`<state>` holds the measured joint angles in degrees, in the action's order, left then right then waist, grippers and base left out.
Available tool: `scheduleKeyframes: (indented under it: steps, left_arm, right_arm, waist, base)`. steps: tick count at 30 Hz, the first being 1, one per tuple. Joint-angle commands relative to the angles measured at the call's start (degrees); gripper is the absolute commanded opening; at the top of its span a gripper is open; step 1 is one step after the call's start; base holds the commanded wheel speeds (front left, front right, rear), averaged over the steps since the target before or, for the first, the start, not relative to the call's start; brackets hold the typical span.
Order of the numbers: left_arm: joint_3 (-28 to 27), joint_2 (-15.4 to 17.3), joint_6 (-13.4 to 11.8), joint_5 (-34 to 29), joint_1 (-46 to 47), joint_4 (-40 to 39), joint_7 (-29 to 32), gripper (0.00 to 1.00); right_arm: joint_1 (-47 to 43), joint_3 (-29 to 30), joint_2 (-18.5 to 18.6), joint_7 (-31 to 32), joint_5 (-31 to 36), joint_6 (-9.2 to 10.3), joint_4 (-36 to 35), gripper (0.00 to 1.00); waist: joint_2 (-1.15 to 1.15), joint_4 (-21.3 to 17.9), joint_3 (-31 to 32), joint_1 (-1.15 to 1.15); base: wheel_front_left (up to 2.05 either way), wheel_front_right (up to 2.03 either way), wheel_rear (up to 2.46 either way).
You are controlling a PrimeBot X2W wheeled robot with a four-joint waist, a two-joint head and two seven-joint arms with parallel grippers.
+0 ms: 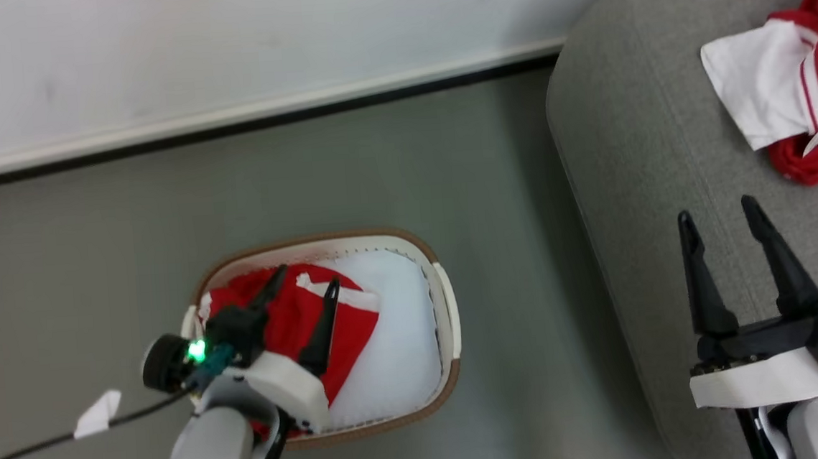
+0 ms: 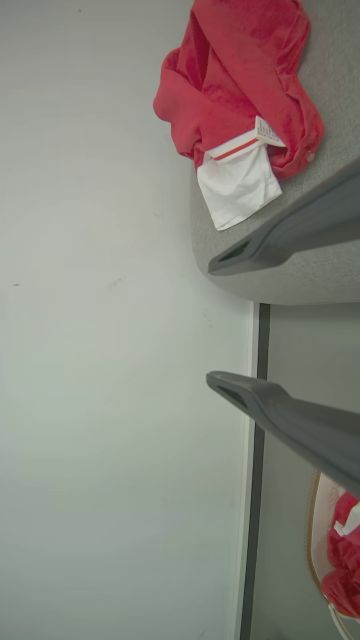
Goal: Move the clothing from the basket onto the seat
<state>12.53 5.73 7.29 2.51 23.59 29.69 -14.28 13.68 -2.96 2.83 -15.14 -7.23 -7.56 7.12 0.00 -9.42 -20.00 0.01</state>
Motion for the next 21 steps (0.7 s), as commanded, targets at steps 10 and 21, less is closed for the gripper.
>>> scheduleKeyframes:
  steps: [10, 21]
  left_arm:
    - [4.1, 3.2, 0.1, -1.0, 20.4, 13.5, 5.4, 1.00]
    - [3.9, 5.3, -3.6, -1.9, 30.5, 26.3, 8.2, 1.00]
  right_arm:
    - [5.5, 2.6, 0.1, 0.0, -0.5, 0.14, -8.9, 1.00]
    - [7.0, 2.2, 0.1, 0.0, -2.0, 0.15, -12.4, 1.00]
  waist:
    - [0.00, -2.6, -22.3, -0.01]
    - [0.00, -3.7, -29.2, -0.01]
  base:
    - [0.00, 0.00, 0.00]
    - [0.00, 0.00, 0.00]
